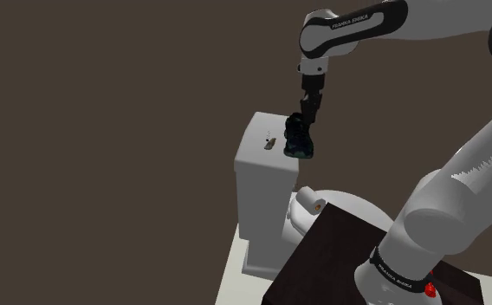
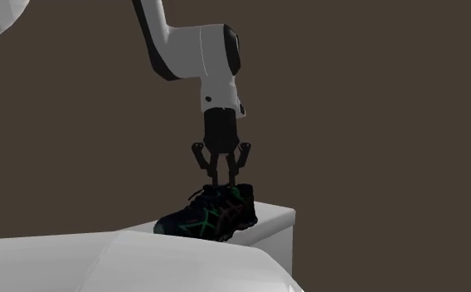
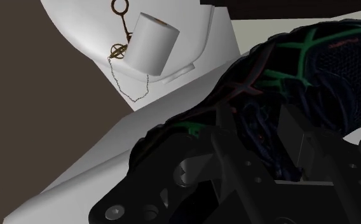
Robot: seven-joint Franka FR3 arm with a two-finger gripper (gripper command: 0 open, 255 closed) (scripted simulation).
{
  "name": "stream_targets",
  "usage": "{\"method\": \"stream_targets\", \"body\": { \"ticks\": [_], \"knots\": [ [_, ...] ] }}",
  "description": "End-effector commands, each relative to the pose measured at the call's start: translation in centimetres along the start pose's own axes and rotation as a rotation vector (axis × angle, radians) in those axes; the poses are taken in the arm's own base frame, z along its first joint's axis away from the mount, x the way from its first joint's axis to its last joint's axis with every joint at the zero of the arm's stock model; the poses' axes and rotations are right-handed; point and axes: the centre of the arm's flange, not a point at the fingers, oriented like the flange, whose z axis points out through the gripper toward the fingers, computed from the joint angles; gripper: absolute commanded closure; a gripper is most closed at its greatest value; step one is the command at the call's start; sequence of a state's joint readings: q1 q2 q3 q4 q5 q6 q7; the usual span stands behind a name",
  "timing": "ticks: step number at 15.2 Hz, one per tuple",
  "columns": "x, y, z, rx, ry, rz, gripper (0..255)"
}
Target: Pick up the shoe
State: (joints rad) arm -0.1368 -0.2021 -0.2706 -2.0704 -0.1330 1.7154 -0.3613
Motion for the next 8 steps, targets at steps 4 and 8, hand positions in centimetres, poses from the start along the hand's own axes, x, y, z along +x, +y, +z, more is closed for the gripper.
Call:
{"method": "stream_targets", "body": {
  "ticks": [4,8],
  "knots": [
    [-0.4,0.1,-2.4,0.0,0.001,0.0,255],
    [-0.7,0.1,-4.4,0.0,0.001,0.0,255]
  ]
}}
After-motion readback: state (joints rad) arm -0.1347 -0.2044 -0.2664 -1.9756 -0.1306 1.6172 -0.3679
